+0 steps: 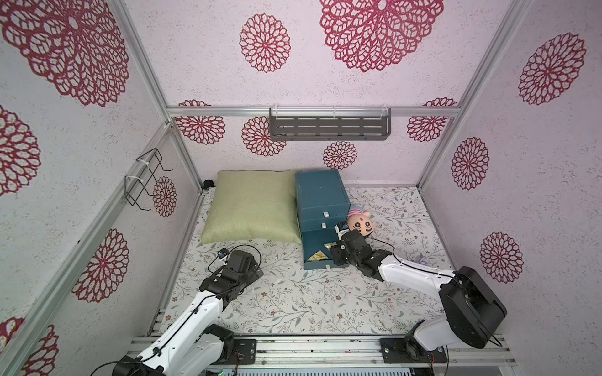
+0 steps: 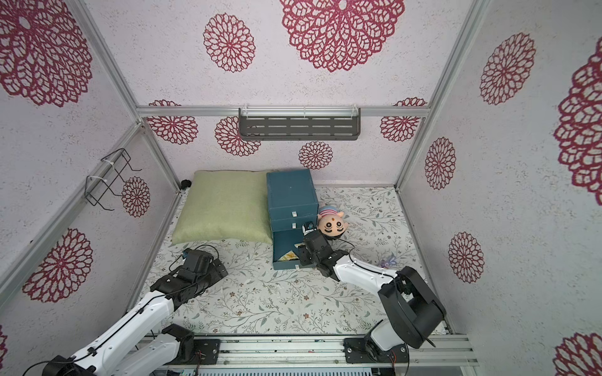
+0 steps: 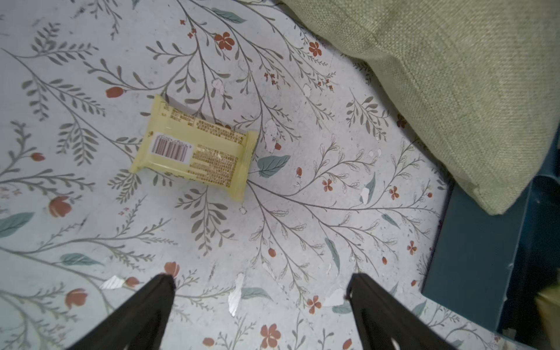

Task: Place the cookies into the drawer by color
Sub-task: Place the cookie in the drawer, then move the cookie to the center of the board.

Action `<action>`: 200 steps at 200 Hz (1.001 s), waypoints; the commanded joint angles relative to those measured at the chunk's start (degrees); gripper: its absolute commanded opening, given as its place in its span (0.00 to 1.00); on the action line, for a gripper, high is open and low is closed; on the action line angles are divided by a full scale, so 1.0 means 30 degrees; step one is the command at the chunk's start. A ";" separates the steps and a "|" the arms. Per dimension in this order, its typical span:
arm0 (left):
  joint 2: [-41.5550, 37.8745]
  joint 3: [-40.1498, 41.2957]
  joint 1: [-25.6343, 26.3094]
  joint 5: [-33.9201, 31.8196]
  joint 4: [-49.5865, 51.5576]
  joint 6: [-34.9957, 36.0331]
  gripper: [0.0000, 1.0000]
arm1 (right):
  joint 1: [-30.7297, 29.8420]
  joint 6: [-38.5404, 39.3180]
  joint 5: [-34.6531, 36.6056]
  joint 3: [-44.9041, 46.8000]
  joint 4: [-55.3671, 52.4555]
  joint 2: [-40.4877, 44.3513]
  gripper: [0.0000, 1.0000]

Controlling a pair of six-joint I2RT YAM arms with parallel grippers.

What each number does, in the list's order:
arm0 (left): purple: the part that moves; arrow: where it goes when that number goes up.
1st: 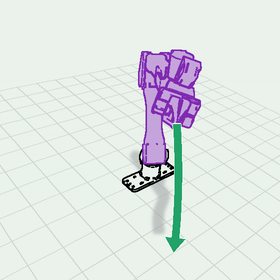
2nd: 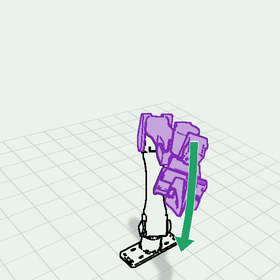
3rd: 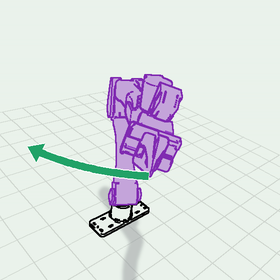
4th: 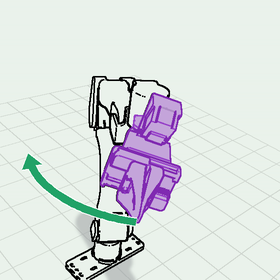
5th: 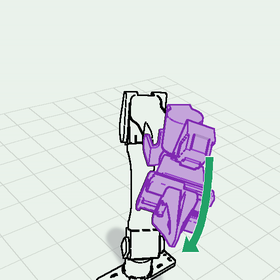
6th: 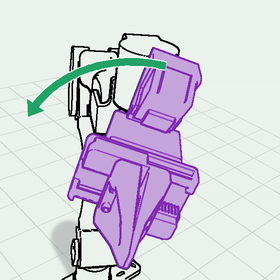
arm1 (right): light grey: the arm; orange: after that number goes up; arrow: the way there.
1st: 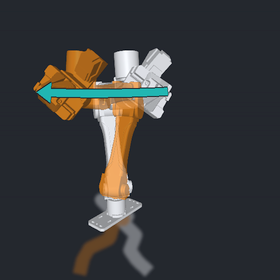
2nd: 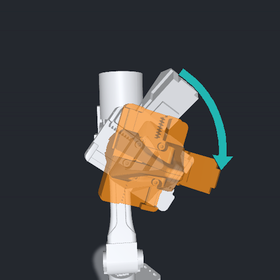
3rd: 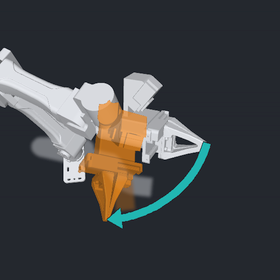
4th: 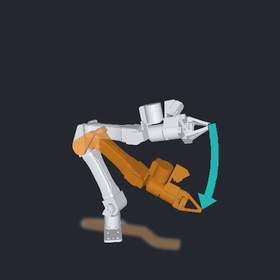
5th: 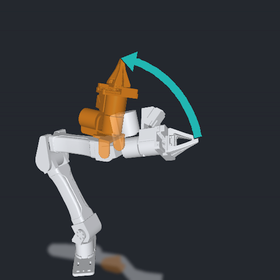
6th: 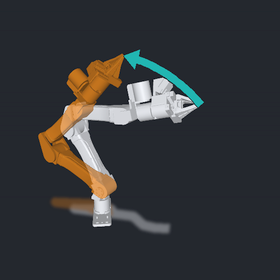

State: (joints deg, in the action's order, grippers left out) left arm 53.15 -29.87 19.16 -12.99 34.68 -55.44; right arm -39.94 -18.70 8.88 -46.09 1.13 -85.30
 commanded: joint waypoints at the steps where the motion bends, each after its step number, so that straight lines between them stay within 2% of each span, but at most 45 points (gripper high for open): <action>1: 0.0283 -0.0107 -0.0727 0.0049 0.0035 0.0567 0.97 | 0.0186 0.0110 -0.0632 -0.0685 -0.0097 0.0294 0.67; 11: 0.0522 -0.0260 -0.1128 0.0163 0.0008 0.0765 0.97 | 0.0190 0.0079 -0.0733 -0.0665 -0.0177 0.0484 0.75; 40: 0.1855 -0.0913 -0.2781 0.0583 -0.0469 0.1297 0.97 | 0.0219 -0.0006 -0.1312 -0.0375 -0.0404 0.1508 0.83; 75: 0.4643 -0.2151 -0.4720 0.1105 -0.1603 0.1780 0.97 | 0.0215 -0.0729 -0.2425 0.1054 0.0052 0.3932 0.95; 106: 0.7275 -0.3160 -0.5827 0.0858 -0.2833 0.1749 1.00 | 0.0189 -0.1363 -0.3323 0.2549 0.0156 0.6056 0.98; 148: 1.0727 -0.5177 -0.6838 0.0296 -0.3009 0.2131 0.74 | 0.0190 -0.2141 -0.4107 0.4330 0.0138 0.8692 0.98; 185: 1.2273 -0.6023 -0.7294 -0.0032 -0.2864 0.2196 0.51 | 0.0189 -0.2323 -0.4352 0.4881 -0.0098 0.9520 0.98; 200: 1.2904 -0.6262 -0.7323 0.0042 -0.2536 0.2191 0.49 | 0.0190 -0.2322 -0.4564 0.4930 -0.0057 0.9572 0.98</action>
State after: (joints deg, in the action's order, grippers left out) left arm 89.56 -47.29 -2.09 -11.86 26.37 -49.34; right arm -39.62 -24.60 -3.20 -31.24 0.40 -57.71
